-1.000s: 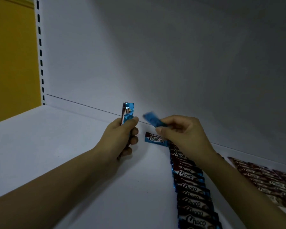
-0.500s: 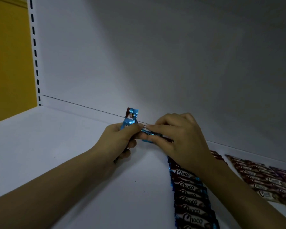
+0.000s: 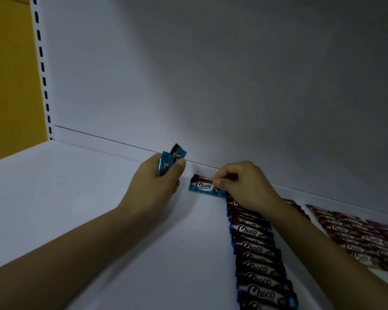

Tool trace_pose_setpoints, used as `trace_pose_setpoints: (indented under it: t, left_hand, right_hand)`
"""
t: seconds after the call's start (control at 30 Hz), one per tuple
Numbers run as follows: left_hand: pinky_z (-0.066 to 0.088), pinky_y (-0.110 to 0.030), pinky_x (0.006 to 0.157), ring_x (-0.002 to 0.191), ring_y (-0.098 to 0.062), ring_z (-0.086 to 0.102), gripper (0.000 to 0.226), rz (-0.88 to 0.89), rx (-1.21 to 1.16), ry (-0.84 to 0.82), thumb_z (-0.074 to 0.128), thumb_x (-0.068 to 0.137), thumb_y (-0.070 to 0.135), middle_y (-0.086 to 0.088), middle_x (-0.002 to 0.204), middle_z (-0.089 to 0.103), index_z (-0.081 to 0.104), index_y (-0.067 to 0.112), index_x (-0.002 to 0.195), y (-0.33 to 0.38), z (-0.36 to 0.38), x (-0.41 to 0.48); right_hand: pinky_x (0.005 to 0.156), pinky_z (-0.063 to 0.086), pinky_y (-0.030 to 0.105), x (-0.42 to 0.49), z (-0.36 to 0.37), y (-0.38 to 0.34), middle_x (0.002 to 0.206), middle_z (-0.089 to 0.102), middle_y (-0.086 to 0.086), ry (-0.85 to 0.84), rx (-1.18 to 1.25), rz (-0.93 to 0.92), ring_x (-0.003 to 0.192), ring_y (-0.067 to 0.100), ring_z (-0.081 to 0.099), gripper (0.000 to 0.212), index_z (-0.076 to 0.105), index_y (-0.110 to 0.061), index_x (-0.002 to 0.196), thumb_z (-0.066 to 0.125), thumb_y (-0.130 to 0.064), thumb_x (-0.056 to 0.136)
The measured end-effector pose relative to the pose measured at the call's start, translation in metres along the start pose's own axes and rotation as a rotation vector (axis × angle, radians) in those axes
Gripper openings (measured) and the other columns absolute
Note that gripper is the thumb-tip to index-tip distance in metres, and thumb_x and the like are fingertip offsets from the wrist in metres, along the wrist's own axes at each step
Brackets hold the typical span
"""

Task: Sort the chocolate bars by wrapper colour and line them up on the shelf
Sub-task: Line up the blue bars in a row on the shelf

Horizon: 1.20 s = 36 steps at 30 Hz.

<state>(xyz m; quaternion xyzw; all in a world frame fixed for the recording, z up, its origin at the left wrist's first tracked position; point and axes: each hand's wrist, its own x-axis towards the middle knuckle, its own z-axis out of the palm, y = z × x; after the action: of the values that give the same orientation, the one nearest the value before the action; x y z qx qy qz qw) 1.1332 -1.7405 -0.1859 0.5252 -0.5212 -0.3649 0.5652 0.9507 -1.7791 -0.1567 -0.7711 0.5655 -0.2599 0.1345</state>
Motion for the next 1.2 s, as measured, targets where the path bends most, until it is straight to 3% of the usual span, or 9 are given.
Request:
trace_pose_setpoints:
  t: [0.13, 0.3, 0.53, 0.73, 0.87, 0.93, 1.0, 1.1, 1.2]
  left_hand:
    - [0.040, -0.013, 0.046, 0.048, -0.002, 0.047, 0.019, 0.016, 0.042, 0.003, 0.051, 0.095, 0.039, 0.007, 0.055, 0.060, 0.053, 0.020, 0.092, -0.002, 0.002, -0.001]
    - [0.036, -0.010, 0.038, 0.044, 0.000, 0.045, 0.013, 0.044, -0.045, -0.014, 0.054, 0.094, 0.031, 0.010, 0.062, 0.069, 0.058, 0.021, 0.089, 0.003, 0.002, -0.003]
    - [0.035, -0.010, 0.038, 0.045, -0.001, 0.043, 0.020, 0.058, -0.063, -0.013, 0.058, 0.091, 0.032, 0.010, 0.064, 0.070, 0.064, 0.015, 0.084, 0.003, 0.002, -0.004]
    - [0.030, -0.007, 0.035, 0.034, 0.001, 0.041, 0.015, 0.050, -0.041, -0.018, 0.053, 0.095, 0.028, 0.020, 0.047, 0.058, 0.065, 0.026, 0.086, 0.002, 0.003, -0.005]
    - [0.033, -0.009, 0.037, 0.039, 0.001, 0.044, 0.011, 0.057, -0.040, -0.050, 0.055, 0.094, 0.026, 0.004, 0.066, 0.068, 0.064, 0.025, 0.098, 0.001, 0.001, -0.004]
    - [0.033, -0.009, 0.037, 0.037, 0.002, 0.044, 0.015, 0.080, -0.049, -0.061, 0.056, 0.093, 0.027, 0.004, 0.061, 0.066, 0.064, 0.019, 0.102, 0.003, 0.001, -0.006]
    - [0.032, -0.008, 0.037, 0.034, 0.002, 0.042, 0.014, 0.106, -0.090, -0.074, 0.058, 0.091, 0.026, 0.012, 0.051, 0.062, 0.065, 0.015, 0.097, 0.004, 0.003, -0.008]
    - [0.034, -0.009, 0.040, 0.040, 0.001, 0.043, 0.010, 0.146, -0.123, -0.094, 0.063, 0.086, 0.026, 0.010, 0.052, 0.063, 0.069, 0.018, 0.086, 0.006, 0.005, -0.010]
    - [0.037, -0.007, 0.045, 0.047, 0.003, 0.050, 0.009, 0.216, -0.110, -0.103, 0.066, 0.084, 0.025, 0.013, 0.057, 0.065, 0.071, 0.020, 0.078, 0.008, 0.005, -0.011]
  right_hand:
    - [0.093, 0.044, 0.036, 0.002, 0.005, 0.002, 0.085, 0.063, -0.012, 0.039, -0.244, -0.078, 0.084, 0.008, 0.058, 0.008, 0.072, -0.022, 0.087, 0.065, -0.023, 0.088]
    - [0.088, 0.032, 0.029, 0.005, 0.006, 0.006, 0.095, 0.066, -0.005, 0.083, -0.427, -0.160, 0.090, 0.010, 0.054, 0.013, 0.071, -0.021, 0.091, 0.059, -0.026, 0.092]
    - [0.084, 0.029, 0.028, 0.003, 0.005, 0.009, 0.098, 0.063, -0.006, 0.096, -0.388, -0.229, 0.093, 0.010, 0.051, 0.016, 0.070, -0.027, 0.103, 0.061, -0.030, 0.090]
    - [0.087, 0.034, 0.030, 0.001, 0.009, 0.006, 0.095, 0.062, -0.005, 0.012, -0.378, -0.234, 0.094, 0.012, 0.051, 0.020, 0.071, -0.026, 0.102, 0.067, -0.035, 0.085]
    - [0.091, 0.039, 0.034, 0.000, 0.006, 0.005, 0.090, 0.060, -0.009, 0.010, -0.358, -0.225, 0.090, 0.010, 0.053, 0.017, 0.071, -0.025, 0.100, 0.066, -0.033, 0.086]
    - [0.091, 0.043, 0.034, -0.001, 0.001, 0.001, 0.087, 0.064, -0.010, 0.072, -0.244, -0.217, 0.085, 0.007, 0.057, 0.012, 0.071, -0.025, 0.096, 0.061, -0.026, 0.089]
    - [0.083, 0.051, 0.029, -0.002, -0.005, -0.009, 0.087, 0.068, -0.007, 0.140, 0.040, -0.180, 0.080, 0.008, 0.062, 0.015, 0.070, -0.025, 0.092, 0.057, -0.016, 0.091]
    - [0.075, 0.051, 0.017, -0.004, -0.016, -0.025, 0.091, 0.067, -0.005, 0.146, 0.427, -0.182, 0.083, 0.005, 0.063, 0.020, 0.066, -0.025, 0.101, 0.053, -0.012, 0.093]
    - [0.086, 0.047, 0.013, -0.007, -0.024, -0.031, 0.105, 0.063, -0.012, 0.057, 0.369, -0.253, 0.096, -0.002, 0.059, 0.028, 0.058, -0.030, 0.117, 0.057, -0.020, 0.091]
